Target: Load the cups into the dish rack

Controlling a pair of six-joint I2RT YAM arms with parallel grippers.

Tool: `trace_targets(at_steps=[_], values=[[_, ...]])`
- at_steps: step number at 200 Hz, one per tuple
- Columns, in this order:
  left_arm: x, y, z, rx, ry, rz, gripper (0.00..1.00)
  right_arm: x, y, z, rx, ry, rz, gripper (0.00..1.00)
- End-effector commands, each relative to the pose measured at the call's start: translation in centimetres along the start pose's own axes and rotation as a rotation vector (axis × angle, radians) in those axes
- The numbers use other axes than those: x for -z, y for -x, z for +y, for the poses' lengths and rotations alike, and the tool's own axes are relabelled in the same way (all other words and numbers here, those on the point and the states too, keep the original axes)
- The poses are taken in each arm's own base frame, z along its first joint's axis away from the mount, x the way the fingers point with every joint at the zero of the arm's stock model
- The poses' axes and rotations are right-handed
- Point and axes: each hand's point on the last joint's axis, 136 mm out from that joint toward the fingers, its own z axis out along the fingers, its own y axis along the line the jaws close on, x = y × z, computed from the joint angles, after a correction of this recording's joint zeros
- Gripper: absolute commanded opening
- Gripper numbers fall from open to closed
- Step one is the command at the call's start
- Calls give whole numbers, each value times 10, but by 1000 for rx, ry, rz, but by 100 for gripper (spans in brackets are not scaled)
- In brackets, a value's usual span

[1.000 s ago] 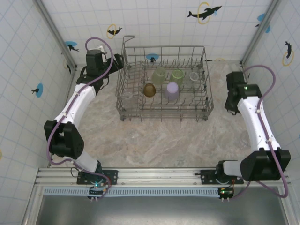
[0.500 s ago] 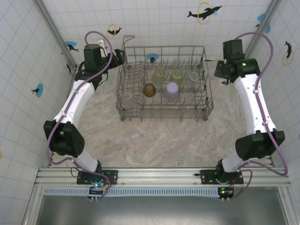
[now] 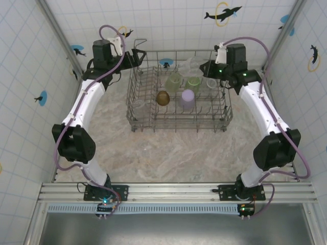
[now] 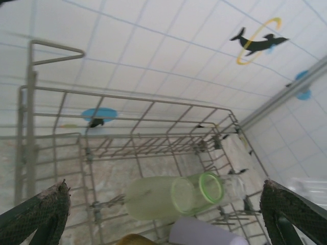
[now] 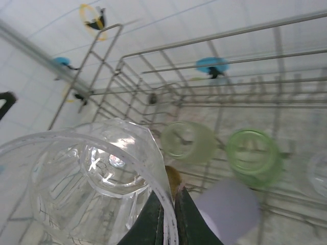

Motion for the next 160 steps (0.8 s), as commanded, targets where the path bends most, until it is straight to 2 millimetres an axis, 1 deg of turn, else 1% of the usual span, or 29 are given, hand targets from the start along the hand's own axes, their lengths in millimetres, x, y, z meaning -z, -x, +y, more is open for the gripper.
trace_targets(at_steps=[1, 42, 61, 90, 117, 137, 160], values=[[-1, -2, -21, -56, -144, 48, 97, -10, 12, 46, 51, 307, -61, 0], [-11, -14, -41, 5, -327, 110, 98, -21, 14, 68, 17, 562, -121, 0], [-12, -18, -45, 35, -379, 118, 98, -27, 15, 77, 19, 622, -128, 0], [-10, -21, -55, 67, -467, 116, 97, -40, 13, 89, 13, 692, -119, 0], [-10, -23, -60, 90, -512, 125, 98, -48, 12, 96, 5, 743, -115, 0], [-9, -26, -65, 120, -572, 144, 98, -50, 15, 99, 1, 766, -128, 0], [-8, -30, -67, 140, -607, 151, 98, -50, 18, 104, -1, 805, -143, 0]])
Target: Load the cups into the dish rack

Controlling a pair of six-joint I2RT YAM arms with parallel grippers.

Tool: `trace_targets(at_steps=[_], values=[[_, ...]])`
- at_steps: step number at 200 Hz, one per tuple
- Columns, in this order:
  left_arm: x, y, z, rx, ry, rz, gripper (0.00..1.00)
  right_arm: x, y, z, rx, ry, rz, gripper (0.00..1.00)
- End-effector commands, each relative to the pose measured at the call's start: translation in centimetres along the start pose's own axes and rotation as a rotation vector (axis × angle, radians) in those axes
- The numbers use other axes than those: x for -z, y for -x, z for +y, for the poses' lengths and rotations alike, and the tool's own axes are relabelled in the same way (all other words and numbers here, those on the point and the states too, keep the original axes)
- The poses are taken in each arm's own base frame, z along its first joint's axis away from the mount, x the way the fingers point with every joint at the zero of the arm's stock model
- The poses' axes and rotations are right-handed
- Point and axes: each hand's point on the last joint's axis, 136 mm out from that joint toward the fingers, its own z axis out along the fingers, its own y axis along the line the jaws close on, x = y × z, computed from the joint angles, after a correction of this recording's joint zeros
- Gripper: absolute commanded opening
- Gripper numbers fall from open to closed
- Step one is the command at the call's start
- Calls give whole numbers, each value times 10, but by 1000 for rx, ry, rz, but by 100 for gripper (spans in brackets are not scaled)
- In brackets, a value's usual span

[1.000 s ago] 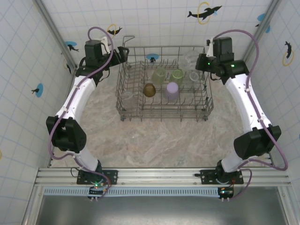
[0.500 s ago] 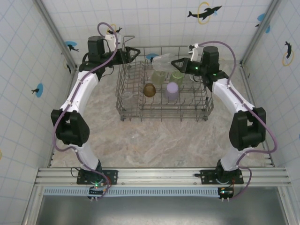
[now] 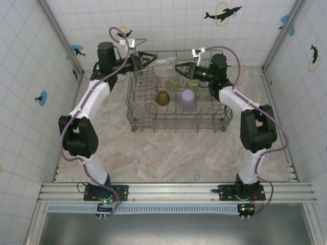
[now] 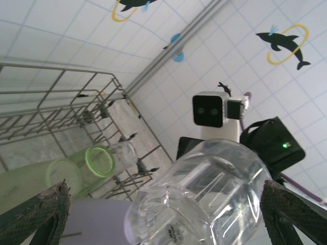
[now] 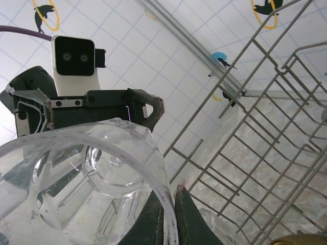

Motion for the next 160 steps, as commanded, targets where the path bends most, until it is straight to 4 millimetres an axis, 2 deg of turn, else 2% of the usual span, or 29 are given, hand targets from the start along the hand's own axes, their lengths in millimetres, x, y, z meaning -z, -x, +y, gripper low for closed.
trace_targets(at_steps=[1, 55, 141, 160], values=[[0, -3, -5, 17, -89, 15, 98, -2, 32, 42, 114, 131, -66, 0], [-1, -10, -2, 36, -111, 22, 98, -10, 38, 49, 108, 193, -82, 0], [0, -13, -14, 51, -200, 39, 97, -26, 36, 49, 96, 249, -65, 0], [0, -16, -15, 54, -216, 53, 91, -27, 35, 49, 96, 255, -64, 0]])
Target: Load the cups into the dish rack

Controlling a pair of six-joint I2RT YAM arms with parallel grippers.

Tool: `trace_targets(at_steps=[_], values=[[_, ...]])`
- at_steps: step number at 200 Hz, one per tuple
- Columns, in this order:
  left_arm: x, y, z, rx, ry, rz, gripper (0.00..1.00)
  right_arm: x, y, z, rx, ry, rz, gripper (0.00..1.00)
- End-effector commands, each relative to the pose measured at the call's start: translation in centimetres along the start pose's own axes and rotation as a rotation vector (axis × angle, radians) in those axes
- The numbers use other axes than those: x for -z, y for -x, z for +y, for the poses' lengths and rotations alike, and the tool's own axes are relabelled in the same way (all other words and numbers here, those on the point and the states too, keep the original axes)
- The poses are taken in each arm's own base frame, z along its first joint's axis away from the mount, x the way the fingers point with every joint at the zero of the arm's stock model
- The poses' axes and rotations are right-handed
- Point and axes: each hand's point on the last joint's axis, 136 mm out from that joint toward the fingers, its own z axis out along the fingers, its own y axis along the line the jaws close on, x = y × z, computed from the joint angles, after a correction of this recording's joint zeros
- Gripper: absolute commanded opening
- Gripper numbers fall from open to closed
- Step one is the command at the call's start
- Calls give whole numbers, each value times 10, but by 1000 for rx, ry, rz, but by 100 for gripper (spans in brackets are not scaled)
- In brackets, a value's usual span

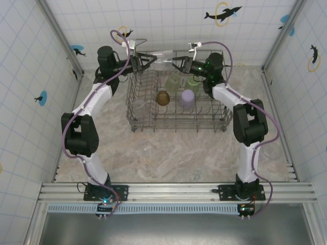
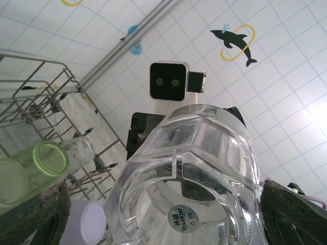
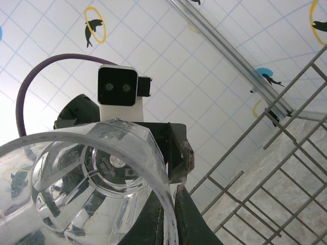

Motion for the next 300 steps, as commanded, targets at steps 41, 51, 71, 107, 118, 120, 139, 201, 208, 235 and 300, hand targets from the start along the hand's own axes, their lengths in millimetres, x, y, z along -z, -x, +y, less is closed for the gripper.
trace_targets(at_steps=[41, 51, 71, 107, 118, 120, 139, 201, 208, 235, 300], values=[[1, -11, 3, 3, -62, 47, 66, -9, 15, 26, 87, 91, -13, 0], [1, -11, 2, 1, -66, 51, 57, -10, 14, 25, 87, 92, -10, 0], [1, -12, 2, -2, -74, 57, 36, -10, 14, 24, 84, 90, -8, 0], [-1, -16, 7, 21, -82, 72, 52, -14, 13, 23, 85, 92, -6, 0], [-1, -18, 6, 18, -87, 77, 59, -15, 13, 23, 86, 95, -6, 0], [-1, -18, 5, 18, -87, 77, 60, -16, 13, 22, 85, 94, -6, 0], [-1, -20, 4, 13, -93, 81, 63, -19, 13, 21, 82, 101, -1, 0], [-1, -25, 3, 14, -107, 99, 9, -24, 17, 18, 85, 108, 4, 0], [-1, -25, 3, 9, -108, 99, 0, -24, 16, 17, 83, 107, 7, 0], [-1, -21, 1, -21, -103, 91, 0, -22, 15, 15, 81, 95, 15, 10], [-1, -10, 6, -171, -2, 100, 0, -1, 23, 8, 91, 20, 21, 51]])
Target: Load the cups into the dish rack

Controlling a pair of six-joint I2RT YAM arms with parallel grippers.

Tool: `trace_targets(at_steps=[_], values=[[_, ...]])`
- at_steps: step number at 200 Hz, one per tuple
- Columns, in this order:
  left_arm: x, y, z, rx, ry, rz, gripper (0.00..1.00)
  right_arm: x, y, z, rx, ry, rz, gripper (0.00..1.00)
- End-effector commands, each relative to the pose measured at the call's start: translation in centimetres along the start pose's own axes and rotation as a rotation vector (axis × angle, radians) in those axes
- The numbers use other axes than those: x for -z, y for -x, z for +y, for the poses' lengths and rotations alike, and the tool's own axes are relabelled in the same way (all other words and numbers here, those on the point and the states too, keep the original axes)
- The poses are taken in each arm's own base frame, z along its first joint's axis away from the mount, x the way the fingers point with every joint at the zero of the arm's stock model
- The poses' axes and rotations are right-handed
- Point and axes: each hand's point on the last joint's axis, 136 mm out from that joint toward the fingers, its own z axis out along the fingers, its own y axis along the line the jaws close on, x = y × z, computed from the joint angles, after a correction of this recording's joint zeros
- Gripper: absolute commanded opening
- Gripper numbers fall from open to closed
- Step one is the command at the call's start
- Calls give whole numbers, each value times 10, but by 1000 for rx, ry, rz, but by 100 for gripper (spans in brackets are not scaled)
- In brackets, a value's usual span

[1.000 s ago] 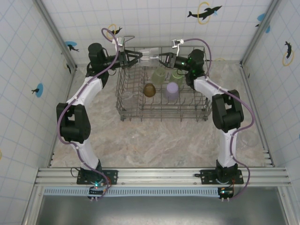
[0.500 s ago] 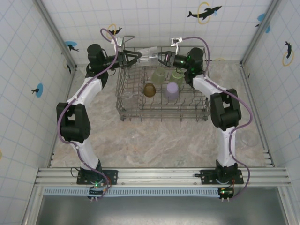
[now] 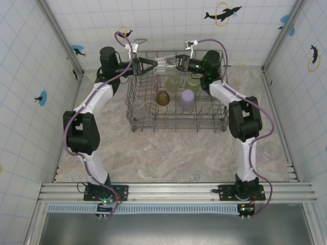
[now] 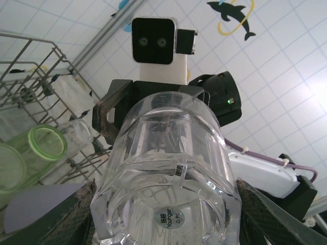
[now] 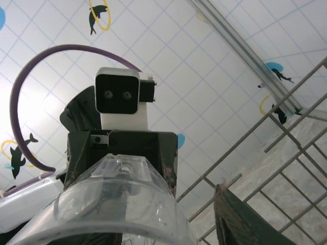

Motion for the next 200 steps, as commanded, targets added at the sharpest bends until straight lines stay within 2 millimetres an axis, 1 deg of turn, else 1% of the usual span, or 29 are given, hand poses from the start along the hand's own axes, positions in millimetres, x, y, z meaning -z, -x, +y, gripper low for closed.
trace_targets(at_steps=[1, 15, 32, 53, 70, 97, 113, 126, 152, 154, 176, 192, 200], values=[[0, 4, -4, -128, 28, 19, 0, 9, 21, 25, 71, -15, -26, 51], [0, 4, -4, -146, 35, 16, 0, 10, 20, 24, 76, -28, -14, 58], [1, 6, -8, -167, 32, 15, 0, 15, 19, 23, 74, -44, -7, 59], [3, 5, -11, -205, 54, 16, 0, 27, 17, 18, 63, -76, 0, 61], [6, 1, -3, -259, 137, 36, 0, 42, 13, 13, 62, -120, 11, 64], [12, -8, 21, -318, 332, 91, 0, 67, 6, 7, 88, -224, 28, 68], [9, -15, 29, -319, 386, 130, 0, 82, 3, 4, 99, -285, 37, 68], [7, -16, 32, -326, 419, 151, 0, 94, -2, 2, 109, -334, 48, 69], [5, -9, 31, -367, 500, 185, 0, 115, -13, -1, 148, -457, 75, 73], [5, -8, 31, -371, 508, 190, 0, 117, -16, -3, 138, -470, 84, 74], [9, 0, 34, -402, 601, 224, 0, 132, -29, -5, 164, -575, 128, 76], [13, 3, 37, -430, 679, 248, 0, 142, -36, -5, 183, -647, 154, 81], [15, 1, 41, -448, 720, 268, 0, 147, -40, -4, 191, -680, 165, 85]])
